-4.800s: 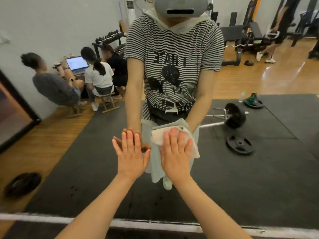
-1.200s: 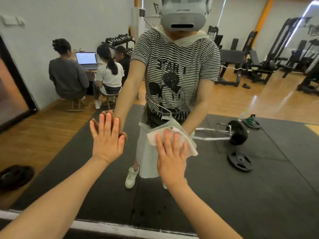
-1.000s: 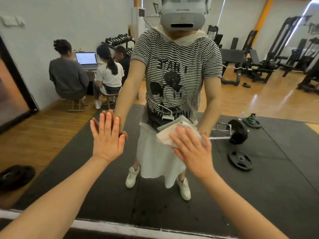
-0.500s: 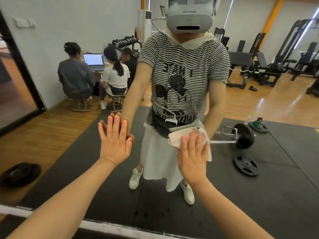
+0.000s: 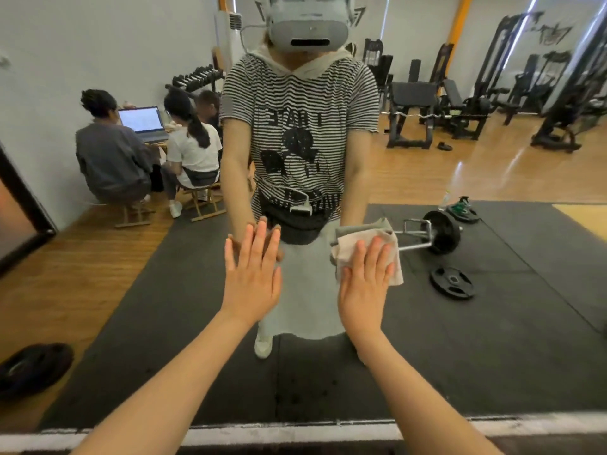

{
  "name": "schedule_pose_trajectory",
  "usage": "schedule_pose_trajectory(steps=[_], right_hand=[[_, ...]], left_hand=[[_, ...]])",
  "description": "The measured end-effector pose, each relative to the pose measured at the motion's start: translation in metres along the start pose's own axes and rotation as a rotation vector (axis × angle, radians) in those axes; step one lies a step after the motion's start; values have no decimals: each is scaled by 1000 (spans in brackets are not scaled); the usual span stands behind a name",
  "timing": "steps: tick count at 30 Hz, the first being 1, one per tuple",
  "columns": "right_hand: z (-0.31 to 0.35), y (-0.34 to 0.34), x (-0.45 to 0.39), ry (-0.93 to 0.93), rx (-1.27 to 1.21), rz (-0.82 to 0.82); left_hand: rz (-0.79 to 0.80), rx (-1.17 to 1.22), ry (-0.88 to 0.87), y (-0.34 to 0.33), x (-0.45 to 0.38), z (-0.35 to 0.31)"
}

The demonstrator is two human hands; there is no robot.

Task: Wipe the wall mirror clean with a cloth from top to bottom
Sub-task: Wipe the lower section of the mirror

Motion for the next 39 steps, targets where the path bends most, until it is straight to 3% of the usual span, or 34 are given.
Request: schedule_pose_trajectory(steps=[3, 7, 12, 18, 23, 29, 34, 39], right_hand=[[17, -6, 1, -152, -71, -44], [23, -5, 8, -168, -110, 14], [2, 15, 4, 237, 251, 45], [-13, 2, -4, 394, 270, 3], [7, -20, -3, 235, 109, -77], [72, -50, 9, 207, -1, -68], [48, -32, 10, 368, 132, -102], [12, -12, 4, 234, 197, -140]], left_hand=[[104, 42, -79, 9, 4, 7], [117, 29, -114, 21, 18, 39], [80, -57, -40, 24, 22, 90], [2, -119, -94, 13, 21, 98], [-33, -166, -62, -2, 22, 102], [-66, -160, -86, 0, 22, 100], [-90, -153, -85, -2, 21, 102], [-109, -126, -112, -4, 21, 100]])
Point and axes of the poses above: each hand's wrist, its own x-axis away from the middle knuckle, its own y-axis out of the back of the hand, z = x × y, the point moved 9 cm from there along -x, towards the middle knuckle, and after that the axes turned 3 degrees about z, right-handed, at the moved point
